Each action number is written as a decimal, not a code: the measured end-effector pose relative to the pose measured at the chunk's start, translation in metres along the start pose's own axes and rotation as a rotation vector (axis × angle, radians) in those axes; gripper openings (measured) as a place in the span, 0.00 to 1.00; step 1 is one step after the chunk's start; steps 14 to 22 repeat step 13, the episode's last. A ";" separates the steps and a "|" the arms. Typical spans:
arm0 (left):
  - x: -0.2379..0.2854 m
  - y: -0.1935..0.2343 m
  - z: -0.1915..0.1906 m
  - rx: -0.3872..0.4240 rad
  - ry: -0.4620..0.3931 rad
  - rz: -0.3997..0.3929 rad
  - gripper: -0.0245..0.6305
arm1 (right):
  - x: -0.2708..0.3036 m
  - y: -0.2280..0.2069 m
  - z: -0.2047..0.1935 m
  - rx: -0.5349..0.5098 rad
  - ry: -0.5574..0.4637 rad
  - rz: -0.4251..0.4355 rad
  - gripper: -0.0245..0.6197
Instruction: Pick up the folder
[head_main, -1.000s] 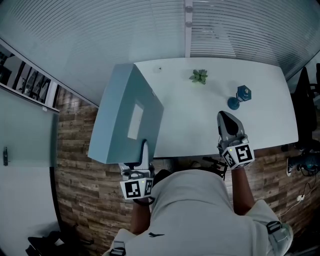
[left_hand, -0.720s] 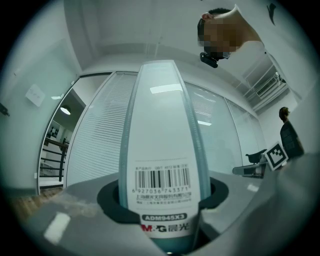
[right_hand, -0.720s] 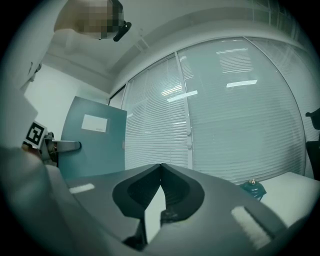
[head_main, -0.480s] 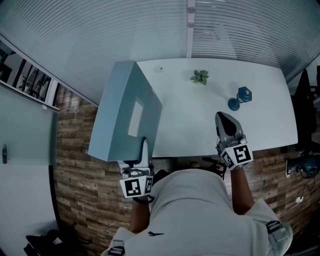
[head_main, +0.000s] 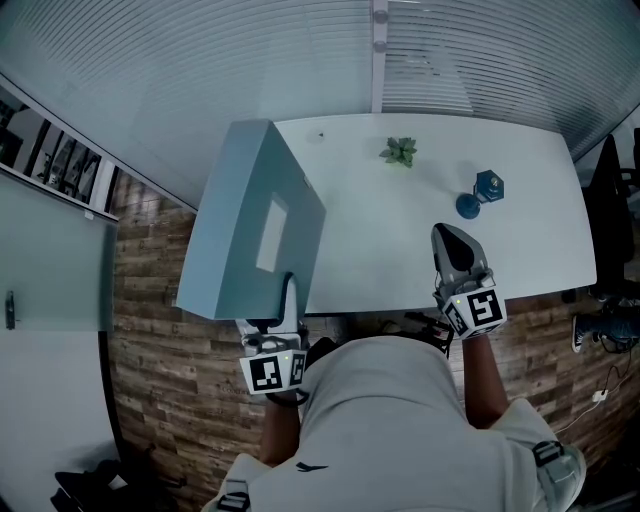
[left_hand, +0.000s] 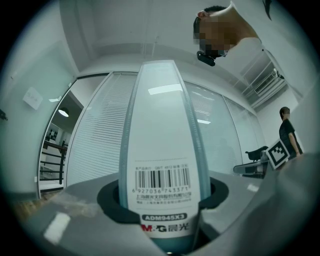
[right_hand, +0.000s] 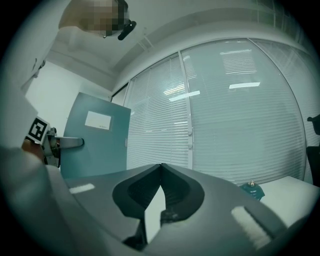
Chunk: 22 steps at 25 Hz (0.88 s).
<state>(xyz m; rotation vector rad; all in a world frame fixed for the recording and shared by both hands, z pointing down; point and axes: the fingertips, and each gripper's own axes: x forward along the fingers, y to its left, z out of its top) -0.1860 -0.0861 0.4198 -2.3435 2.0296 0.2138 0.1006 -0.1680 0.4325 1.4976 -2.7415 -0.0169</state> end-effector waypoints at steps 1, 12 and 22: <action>0.000 0.000 0.001 -0.001 0.000 0.000 0.48 | 0.000 0.000 0.001 -0.002 0.000 0.000 0.04; 0.003 -0.003 -0.002 0.011 0.011 -0.008 0.48 | 0.000 -0.007 -0.002 -0.004 0.011 -0.008 0.04; 0.003 -0.003 -0.002 0.013 0.012 -0.008 0.48 | 0.000 -0.006 -0.002 -0.005 0.013 -0.007 0.04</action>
